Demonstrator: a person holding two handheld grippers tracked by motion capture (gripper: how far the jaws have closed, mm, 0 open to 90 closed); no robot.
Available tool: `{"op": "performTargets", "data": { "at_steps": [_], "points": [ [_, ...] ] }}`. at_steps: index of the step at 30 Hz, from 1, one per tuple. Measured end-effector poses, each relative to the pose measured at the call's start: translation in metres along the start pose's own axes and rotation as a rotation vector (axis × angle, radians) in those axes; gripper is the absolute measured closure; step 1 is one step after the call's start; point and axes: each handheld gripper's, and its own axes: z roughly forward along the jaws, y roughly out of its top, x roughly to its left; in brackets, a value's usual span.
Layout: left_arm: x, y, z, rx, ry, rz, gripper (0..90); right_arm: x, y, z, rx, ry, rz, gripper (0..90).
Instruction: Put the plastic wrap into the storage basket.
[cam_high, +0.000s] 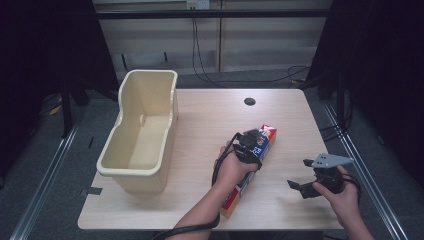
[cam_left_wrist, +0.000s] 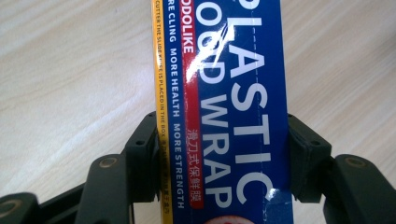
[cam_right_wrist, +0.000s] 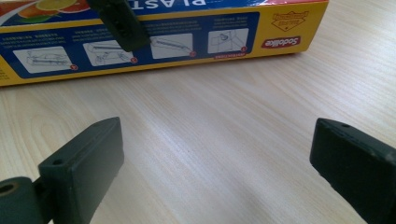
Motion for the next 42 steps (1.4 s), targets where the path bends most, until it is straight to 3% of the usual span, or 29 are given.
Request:
{"op": "performTargets", "data": {
  "at_steps": [8,10,13,17,21,30,42],
  "points": [
    [0.01,-0.001,-0.016,0.021,-0.014,0.002,40.8,0.0,0.0,-0.001,-0.005,-0.001,0.003,2.8],
    [0.013,-0.001,-0.021,0.019,-0.026,-0.016,40.9,-0.001,0.0,-0.001,-0.005,-0.001,0.002,2.8],
    [0.015,-0.001,-0.028,0.035,-0.022,0.001,41.0,-0.001,0.0,-0.001,-0.009,-0.006,0.001,2.8],
    [0.019,0.0,-0.038,0.041,-0.04,-0.019,41.0,-0.001,0.0,-0.001,-0.01,-0.005,0.004,2.8],
    [0.023,0.001,-0.05,0.044,-0.019,-0.023,41.0,-0.001,0.0,-0.001,-0.012,-0.002,0.001,2.7],
    [0.035,0.001,-0.075,0.078,-0.023,-0.031,41.0,-0.001,0.001,-0.001,-0.012,-0.001,0.004,2.7],
    [0.044,0.003,-0.102,0.078,-0.026,-0.055,41.0,0.0,0.001,-0.001,-0.014,-0.003,0.003,2.7]
  ]
}}
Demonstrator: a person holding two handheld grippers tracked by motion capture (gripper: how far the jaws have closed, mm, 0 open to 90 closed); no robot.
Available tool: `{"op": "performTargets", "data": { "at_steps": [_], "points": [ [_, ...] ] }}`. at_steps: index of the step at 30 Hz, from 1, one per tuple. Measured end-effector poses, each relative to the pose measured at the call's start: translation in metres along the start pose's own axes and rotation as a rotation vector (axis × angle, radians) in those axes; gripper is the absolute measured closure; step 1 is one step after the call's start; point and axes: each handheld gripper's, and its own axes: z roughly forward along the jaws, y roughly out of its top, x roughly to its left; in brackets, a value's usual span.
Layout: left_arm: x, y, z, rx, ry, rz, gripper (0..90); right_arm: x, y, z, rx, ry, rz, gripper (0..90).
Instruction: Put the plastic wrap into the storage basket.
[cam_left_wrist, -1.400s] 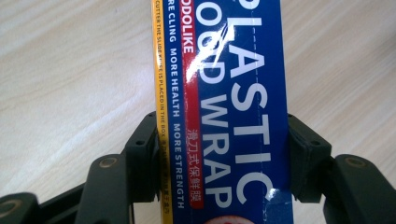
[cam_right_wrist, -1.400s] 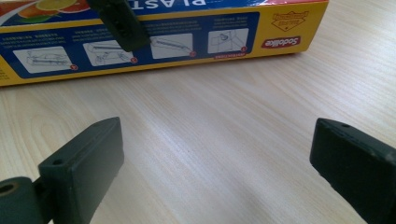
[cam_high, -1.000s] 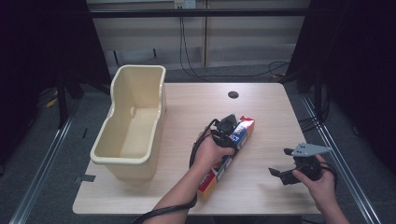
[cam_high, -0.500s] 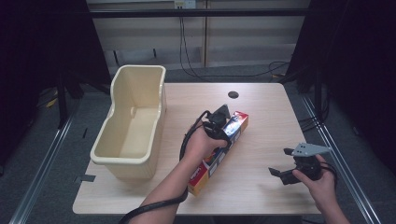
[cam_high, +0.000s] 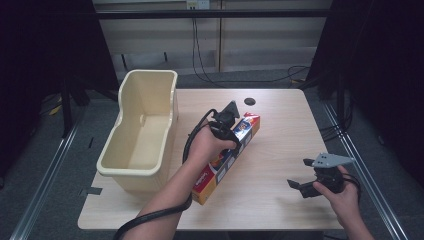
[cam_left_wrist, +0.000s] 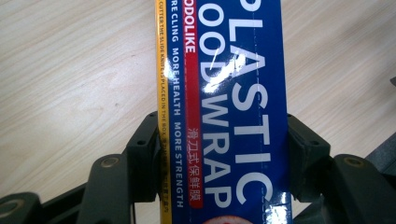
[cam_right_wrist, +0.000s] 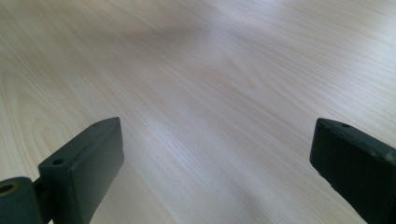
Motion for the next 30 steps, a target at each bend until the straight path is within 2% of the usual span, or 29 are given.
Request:
{"op": "performTargets", "data": {
  "at_steps": [2,10,16,20,25,30],
  "points": [
    [0.001,0.0,-0.003,-0.001,-0.011,-0.011,41.0,0.0,0.0,0.0,0.0,-0.002,0.0,2.7],
    [0.005,0.001,-0.017,0.007,-0.007,-0.009,41.1,0.0,0.0,0.001,-0.002,0.009,-0.005,2.7],
    [0.006,0.002,-0.029,0.008,-0.004,-0.014,41.1,0.0,0.0,0.0,-0.004,-0.003,-0.007,2.7],
    [0.008,0.001,-0.037,0.008,-0.021,-0.02,41.1,0.0,0.0,0.0,-0.004,-0.003,-0.008,2.8],
    [0.01,0.001,-0.045,0.025,-0.006,-0.028,41.2,0.0,0.001,0.0,-0.001,0.002,-0.008,2.7],
    [0.013,0.0,-0.053,0.01,-0.007,-0.039,41.2,0.001,0.001,0.0,-0.002,0.005,-0.006,2.7]
  ]
}}
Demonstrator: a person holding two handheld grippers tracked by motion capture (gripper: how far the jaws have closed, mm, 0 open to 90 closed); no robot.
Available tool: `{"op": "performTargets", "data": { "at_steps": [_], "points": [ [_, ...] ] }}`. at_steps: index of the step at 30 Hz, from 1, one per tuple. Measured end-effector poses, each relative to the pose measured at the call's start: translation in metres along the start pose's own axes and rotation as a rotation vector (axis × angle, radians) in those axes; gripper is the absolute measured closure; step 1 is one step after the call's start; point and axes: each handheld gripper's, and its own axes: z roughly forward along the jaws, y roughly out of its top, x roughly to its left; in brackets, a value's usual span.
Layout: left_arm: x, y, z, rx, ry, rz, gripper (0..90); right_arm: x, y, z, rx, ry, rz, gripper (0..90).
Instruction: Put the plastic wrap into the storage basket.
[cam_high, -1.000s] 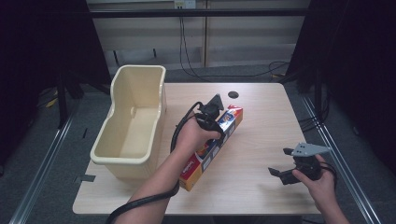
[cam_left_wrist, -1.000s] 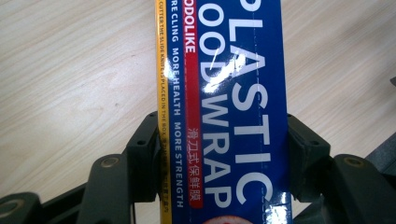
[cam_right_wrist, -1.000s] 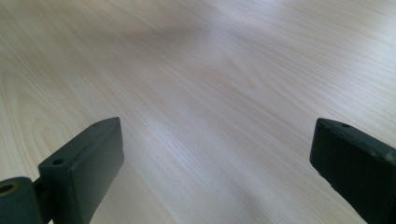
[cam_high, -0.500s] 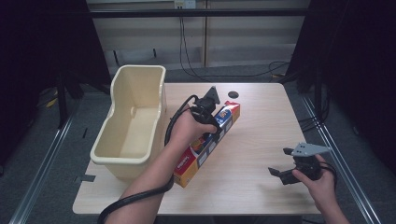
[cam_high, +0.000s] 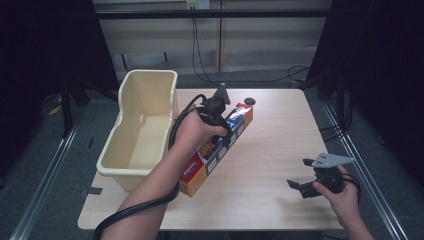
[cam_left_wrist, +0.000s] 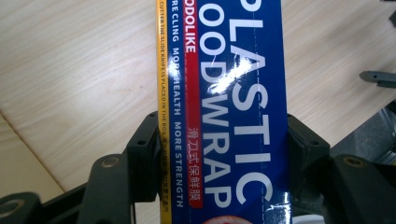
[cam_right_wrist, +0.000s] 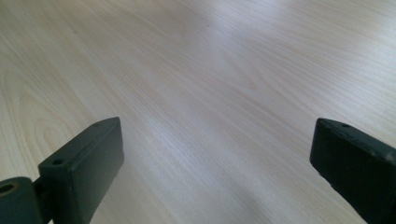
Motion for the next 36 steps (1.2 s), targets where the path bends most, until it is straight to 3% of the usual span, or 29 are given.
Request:
{"op": "performTargets", "data": {
  "at_steps": [36],
  "points": [
    [0.024,-0.007,-0.049,-0.012,0.018,-0.073,41.2,0.001,0.0,0.002,0.004,0.002,-0.006,2.7]
  ]
}}
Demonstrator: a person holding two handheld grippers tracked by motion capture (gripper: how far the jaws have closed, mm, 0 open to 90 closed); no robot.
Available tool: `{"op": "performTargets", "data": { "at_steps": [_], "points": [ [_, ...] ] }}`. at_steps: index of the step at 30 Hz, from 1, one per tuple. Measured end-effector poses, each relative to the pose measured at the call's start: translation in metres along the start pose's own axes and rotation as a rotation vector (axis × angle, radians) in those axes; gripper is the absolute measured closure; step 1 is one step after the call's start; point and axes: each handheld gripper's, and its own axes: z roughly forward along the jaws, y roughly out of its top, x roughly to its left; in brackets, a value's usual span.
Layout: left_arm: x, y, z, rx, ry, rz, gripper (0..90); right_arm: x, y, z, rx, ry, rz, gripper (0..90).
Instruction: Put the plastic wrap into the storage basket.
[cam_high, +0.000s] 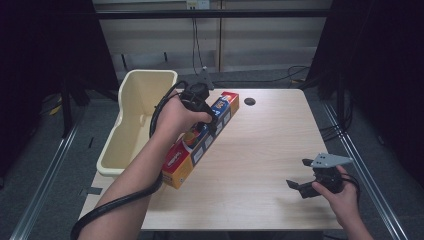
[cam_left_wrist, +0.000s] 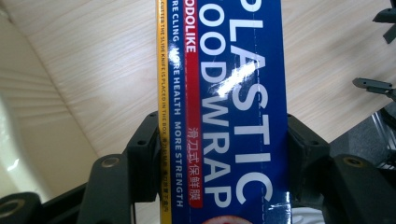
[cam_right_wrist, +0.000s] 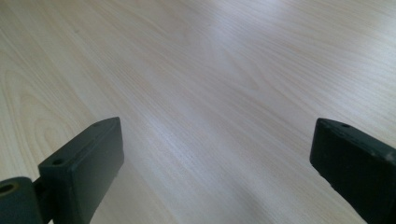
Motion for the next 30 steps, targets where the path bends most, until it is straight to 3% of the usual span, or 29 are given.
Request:
{"op": "performTargets", "data": {
  "at_steps": [30],
  "points": [
    [0.02,-0.008,-0.039,-0.012,0.036,-0.069,41.2,0.0,0.001,0.0,-0.002,-0.002,-0.002,2.7]
  ]
}}
